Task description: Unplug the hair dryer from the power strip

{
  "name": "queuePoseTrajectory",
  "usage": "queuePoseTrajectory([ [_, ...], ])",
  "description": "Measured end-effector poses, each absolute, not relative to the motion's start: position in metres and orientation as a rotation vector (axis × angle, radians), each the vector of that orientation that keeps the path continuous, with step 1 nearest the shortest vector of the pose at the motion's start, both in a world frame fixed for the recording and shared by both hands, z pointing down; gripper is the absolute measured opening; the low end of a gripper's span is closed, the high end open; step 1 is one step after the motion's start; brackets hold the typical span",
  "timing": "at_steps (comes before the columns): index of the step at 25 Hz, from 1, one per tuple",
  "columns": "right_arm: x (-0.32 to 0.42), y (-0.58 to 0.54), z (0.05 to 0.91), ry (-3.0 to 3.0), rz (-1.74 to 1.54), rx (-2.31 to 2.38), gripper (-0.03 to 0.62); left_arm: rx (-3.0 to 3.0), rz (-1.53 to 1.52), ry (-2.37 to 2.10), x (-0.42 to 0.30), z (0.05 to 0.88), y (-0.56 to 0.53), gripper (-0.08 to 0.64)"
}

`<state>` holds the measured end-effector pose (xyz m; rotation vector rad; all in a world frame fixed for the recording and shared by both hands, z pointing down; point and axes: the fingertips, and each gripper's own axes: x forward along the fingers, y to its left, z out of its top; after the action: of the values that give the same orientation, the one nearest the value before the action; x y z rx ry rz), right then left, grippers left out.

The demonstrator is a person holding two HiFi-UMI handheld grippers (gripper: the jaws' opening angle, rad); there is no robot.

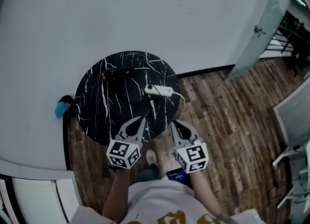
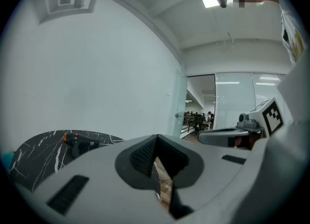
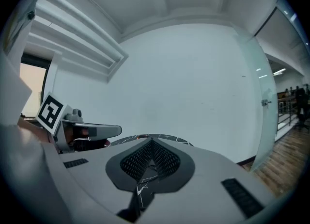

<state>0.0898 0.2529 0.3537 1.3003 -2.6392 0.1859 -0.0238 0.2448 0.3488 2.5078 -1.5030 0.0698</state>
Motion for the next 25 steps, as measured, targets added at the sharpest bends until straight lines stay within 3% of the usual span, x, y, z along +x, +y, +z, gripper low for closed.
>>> queuePoseTrajectory([
  [9,0.078,0.165,0.361,-2.656,0.346,1.333,-0.002,2.521,0.092,-1.459,-0.036,0.358,0.149,0.0],
  [17,0.054,0.118,0.37,-2.508,0.127,1.259,0.0,2.506,0.115,-1.411,-0.053,0.372,0.085,0.0],
  [25,0.05,0.07,0.385,-2.462,0.27,1.406,-0.002,2.516,0.135,-1.355,-0.071,0.387,0.038,0.0],
])
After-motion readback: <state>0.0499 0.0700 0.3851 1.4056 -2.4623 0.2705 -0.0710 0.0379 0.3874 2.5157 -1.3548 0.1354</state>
